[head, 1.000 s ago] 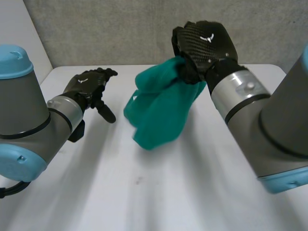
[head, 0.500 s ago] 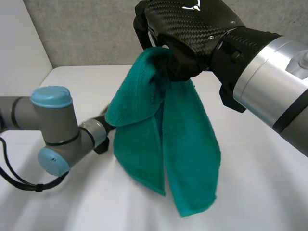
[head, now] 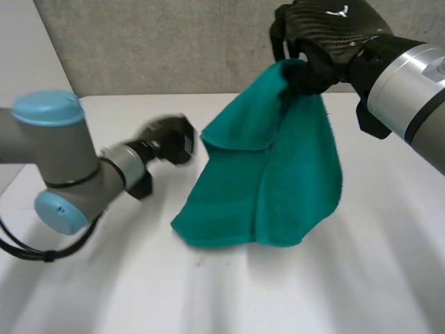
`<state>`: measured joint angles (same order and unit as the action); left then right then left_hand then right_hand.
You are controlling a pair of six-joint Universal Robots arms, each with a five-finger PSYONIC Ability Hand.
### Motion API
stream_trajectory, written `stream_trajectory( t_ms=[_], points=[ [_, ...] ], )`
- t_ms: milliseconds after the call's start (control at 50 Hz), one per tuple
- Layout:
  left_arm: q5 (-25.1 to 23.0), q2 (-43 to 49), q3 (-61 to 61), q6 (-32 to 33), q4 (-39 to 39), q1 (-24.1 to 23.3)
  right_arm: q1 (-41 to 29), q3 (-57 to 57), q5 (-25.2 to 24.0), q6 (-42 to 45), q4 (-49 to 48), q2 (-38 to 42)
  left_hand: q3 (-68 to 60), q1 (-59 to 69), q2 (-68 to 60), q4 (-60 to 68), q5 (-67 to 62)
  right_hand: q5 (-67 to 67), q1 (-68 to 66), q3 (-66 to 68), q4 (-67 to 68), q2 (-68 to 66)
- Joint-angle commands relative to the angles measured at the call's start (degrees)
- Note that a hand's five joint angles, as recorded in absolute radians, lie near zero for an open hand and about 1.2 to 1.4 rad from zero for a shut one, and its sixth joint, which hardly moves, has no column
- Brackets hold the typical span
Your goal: Fold the towel.
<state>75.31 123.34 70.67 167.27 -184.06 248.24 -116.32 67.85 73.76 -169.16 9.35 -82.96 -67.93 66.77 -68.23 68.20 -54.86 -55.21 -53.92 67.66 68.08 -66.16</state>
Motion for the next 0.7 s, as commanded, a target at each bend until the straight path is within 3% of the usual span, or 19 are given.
stream_trajectory(
  t_ms=[20,140,160,180,200,220,340,420,540,640,700],
  points=[
    [7.7,-12.6,7.8,0.2,-4.7,1.5,2.1,-1.8,2.0,-3.0,0.1,3.2,-12.1,13.2,-11.8,11.8,-15.1,-14.8,-26.1,12.3,11.9,-13.8],
    [2.6,-17.7,15.5,0.1,-5.0,1.2,1.7,-1.3,1.6,-7.6,0.3,4.1,-10.8,11.9,-10.5,10.5,-13.8,-14.8,-26.1,12.3,11.9,-13.8],
    [1.9,-17.3,15.8,0.0,-5.1,1.2,1.6,-1.2,1.6,-7.8,0.3,4.1,5.9,-4.7,6.2,-6.2,2.8,-14.8,-26.1,12.3,11.9,-13.8],
    [1.9,-17.3,15.8,0.0,-5.1,1.2,1.5,-1.1,1.5,-8.0,0.2,4.1,6.1,-4.9,6.4,-6.3,3.0,-14.8,-26.1,12.3,11.9,-13.8],
    [1.3,-16.9,16.0,-0.1,-5.0,1.0,1.6,-1.2,1.3,-7.9,0.1,4.0,24.2,-23.1,24.5,-24.5,21.2,-14.8,-26.1,12.3,11.9,-13.8],
    [0.4,-15.2,15.5,-0.1,-4.9,0.8,1.6,-1.2,1.3,-7.8,0.1,4.0,54.9,-53.7,55.2,-55.2,51.8,-14.8,-26.1,12.3,11.9,-13.8],
    [-4.9,-4.1,6.4,-0.2,-1.2,1.6,1.1,-3.5,-5.0,-8.5,0.0,-0.7,57.5,-56.4,57.8,-57.8,54.5,-14.8,-26.1,12.3,11.9,-13.8],
    [-12.7,2.8,-0.3,-0.2,2.3,2.5,1.4,-4.2,-11.2,-8.6,0.2,-4.0,57.5,-56.4,57.8,-57.8,54.5,-14.8,-26.1,12.3,11.9,-13.8],
    [-27.7,11.2,-6.0,-0.5,3.5,2.7,1.3,-4.0,-16.3,-8.6,0.8,-5.4,57.5,-56.4,57.8,-57.8,54.5,-14.8,-26.1,12.3,11.9,-13.8],
    [-40.0,15.1,-6.9,-2.6,4.7,1.7,1.9,-4.3,-16.3,-8.6,1.1,-5.4,57.5,-56.4,57.8,-57.8,54.5,-14.8,-26.1,12.3,11.9,-13.8],
    [-47.7,16.5,-7.3,-7.6,4.9,1.1,2.1,-4.5,-16.0,-8.6,1.1,-4.8,56.4,-55.2,56.7,-56.7,53.3,-14.8,-26.1,12.3,11.9,-13.8]
  ],
)
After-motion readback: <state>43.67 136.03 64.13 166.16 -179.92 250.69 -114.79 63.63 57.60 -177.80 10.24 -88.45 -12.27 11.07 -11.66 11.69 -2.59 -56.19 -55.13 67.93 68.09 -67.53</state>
